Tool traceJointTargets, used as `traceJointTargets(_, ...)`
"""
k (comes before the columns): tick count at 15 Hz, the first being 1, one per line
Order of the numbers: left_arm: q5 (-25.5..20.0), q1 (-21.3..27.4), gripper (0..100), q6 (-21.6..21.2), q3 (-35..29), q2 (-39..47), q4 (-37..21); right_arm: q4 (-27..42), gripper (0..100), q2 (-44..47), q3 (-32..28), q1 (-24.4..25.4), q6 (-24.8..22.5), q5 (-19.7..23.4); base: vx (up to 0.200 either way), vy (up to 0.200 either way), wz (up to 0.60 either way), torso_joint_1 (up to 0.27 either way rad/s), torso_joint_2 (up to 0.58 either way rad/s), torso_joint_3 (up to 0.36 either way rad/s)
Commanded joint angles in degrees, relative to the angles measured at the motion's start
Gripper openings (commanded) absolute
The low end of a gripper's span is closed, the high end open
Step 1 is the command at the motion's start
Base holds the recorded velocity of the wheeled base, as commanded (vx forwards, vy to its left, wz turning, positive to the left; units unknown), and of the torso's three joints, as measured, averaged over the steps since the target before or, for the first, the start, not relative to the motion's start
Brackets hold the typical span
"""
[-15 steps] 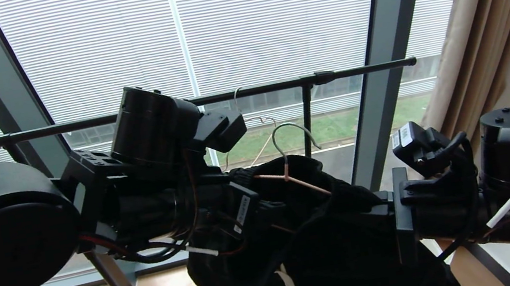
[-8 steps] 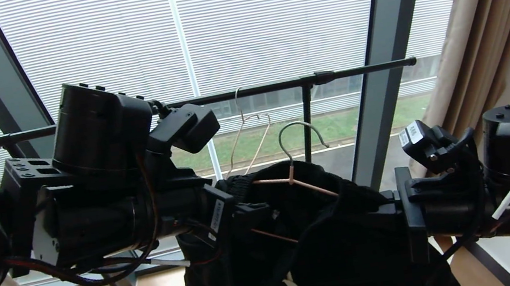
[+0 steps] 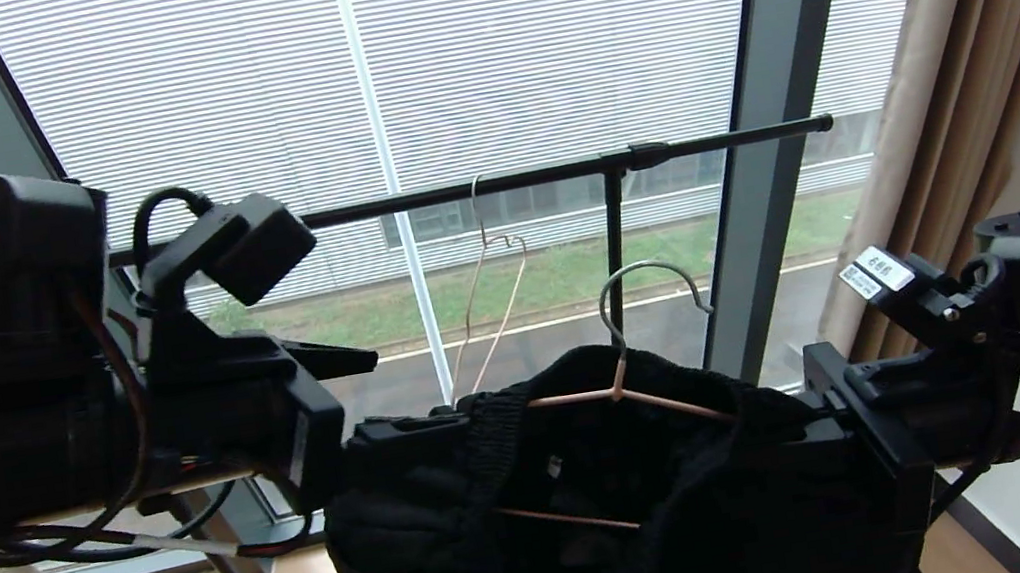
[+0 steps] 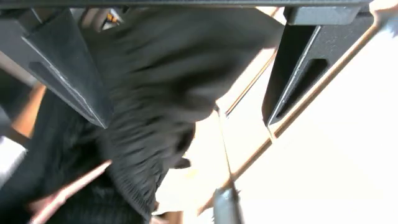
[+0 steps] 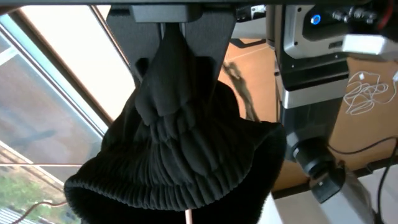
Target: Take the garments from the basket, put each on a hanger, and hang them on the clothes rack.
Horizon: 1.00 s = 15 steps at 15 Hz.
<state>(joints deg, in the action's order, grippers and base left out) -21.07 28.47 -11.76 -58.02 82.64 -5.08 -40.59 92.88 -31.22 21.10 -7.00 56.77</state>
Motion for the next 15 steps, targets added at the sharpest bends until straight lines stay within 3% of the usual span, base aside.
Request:
traceJointTargets(1, -10.8, -7.8, 100, -5.3, 1.9, -2.7, -0.2, 0.1, 0, 0.3, -0.3, -1.2, -0.8, 0.4, 0.0, 0.0, 0.0, 0.0, 0.0, 0.0)
traceJointTargets(3, -18.3, -9.8, 100, -9.2, 3.0, -2.2, -0.2, 0.1, 0, 0.0, -0.8, -0.2, -1.1, 0.4, 0.0, 0.0, 0.0, 0.0, 0.0, 0.0)
traceJointTargets(5, -22.9, -10.1, 100, -15.2, 4.8, -0.9, -0.2, 0.1, 0, 0.0, -0.7, 1.2, -1.1, 0.4, 0.0, 0.0, 0.0, 0.0, 0.0, 0.0)
traceJointTargets(7, -25.6, -10.1, 100, -18.5, 5.0, 2.2, -0.1, 0.0, 0, -0.2, -0.7, 3.0, -1.9, 0.4, 0.0, 0.0, 0.0, 0.0, 0.0, 0.0)
traceJointTargets(15, -27.6, -9.6, 100, -22.3, 4.8, 6.8, 1.1, 0.0, 0, -1.5, -0.2, 6.8, -5.7, 0.7, 0.0, 0.0, 0.0, 0.0, 0.0, 0.0)
